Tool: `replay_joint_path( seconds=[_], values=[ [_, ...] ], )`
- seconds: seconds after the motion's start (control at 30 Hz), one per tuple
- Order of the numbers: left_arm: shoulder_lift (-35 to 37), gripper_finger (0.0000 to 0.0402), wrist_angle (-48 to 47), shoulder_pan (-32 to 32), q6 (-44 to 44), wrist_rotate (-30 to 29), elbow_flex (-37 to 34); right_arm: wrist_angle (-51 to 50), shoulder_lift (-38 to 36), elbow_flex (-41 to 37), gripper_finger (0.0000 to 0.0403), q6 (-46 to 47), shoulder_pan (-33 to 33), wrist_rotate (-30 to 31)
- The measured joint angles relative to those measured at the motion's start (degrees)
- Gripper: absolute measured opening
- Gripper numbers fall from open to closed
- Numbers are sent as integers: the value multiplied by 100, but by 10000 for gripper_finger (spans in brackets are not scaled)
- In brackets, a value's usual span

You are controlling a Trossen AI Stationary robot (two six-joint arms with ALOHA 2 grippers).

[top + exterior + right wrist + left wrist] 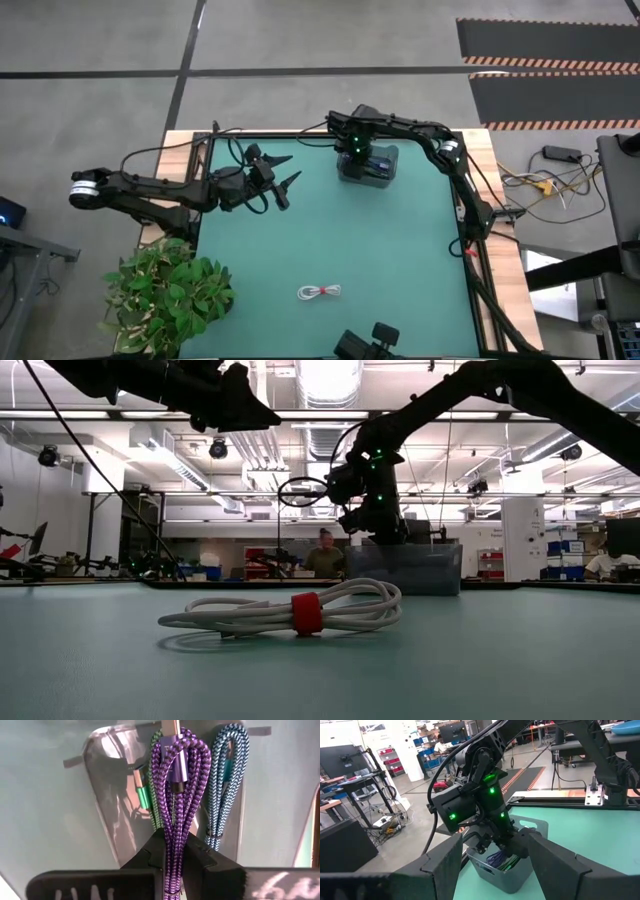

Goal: Pick and place USB-C Cables
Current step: Put the purple cable into the black bin

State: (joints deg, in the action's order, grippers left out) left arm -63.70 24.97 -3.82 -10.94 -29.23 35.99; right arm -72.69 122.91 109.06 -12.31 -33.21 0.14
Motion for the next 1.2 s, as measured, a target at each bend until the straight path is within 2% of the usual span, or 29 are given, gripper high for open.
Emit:
replay_joint_path(
  seconds=[0.5,1.2],
  values=[
    [0,210,2,0,9,0,2,105,334,2,23,-127,-37,0],
    [0,210,1,-1,17,0,2,153,328,2,32,-117,-44,-2]
  ],
)
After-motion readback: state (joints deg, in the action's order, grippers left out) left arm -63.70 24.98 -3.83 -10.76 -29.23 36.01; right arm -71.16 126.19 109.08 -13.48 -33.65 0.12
